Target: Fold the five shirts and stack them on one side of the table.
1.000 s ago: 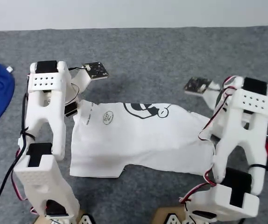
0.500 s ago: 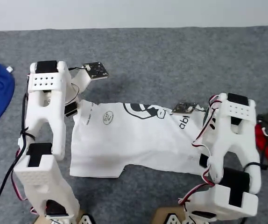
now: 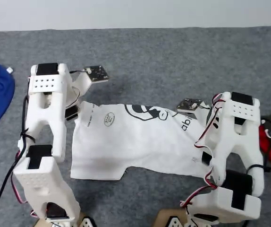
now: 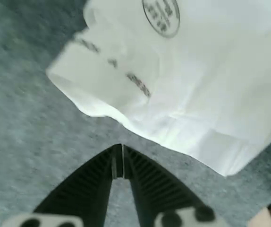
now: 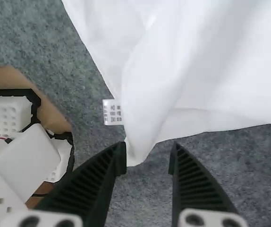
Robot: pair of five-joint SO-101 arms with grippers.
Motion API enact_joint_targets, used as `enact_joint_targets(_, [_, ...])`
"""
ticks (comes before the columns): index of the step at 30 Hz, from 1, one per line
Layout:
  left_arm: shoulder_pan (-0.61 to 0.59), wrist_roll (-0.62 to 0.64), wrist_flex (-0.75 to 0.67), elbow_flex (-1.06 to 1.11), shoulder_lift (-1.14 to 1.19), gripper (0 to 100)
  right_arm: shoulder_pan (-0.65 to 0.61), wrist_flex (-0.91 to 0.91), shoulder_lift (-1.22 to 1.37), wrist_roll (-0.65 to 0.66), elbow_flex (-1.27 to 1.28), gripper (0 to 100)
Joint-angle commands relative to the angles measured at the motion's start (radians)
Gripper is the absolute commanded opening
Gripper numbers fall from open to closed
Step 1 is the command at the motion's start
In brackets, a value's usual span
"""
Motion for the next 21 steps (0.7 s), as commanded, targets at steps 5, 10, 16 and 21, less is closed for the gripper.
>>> enact_joint_targets(5, [-0.037,-0.160,0.031,0.355,-0.342,11,-0.013,-0.039,-0.005,-0.009,-0.008,16.2])
enact_joint_targets(10, [0.009,-0.215,0.026,0.549,-0.460,13,-0.013,-0.101,-0.005,-0.009,0.052,16.2])
enact_joint_targets(16, [0.078,-0.210,-0.031,0.602,-0.382,13,-0.013,-0.139,-0.005,-0.009,0.091,16.2])
enact_joint_targets(21, [0.143,-0.210,-0.043,0.596,-0.338,13,-0.012,-0.136,-0.013,-0.009,0.109,16.2])
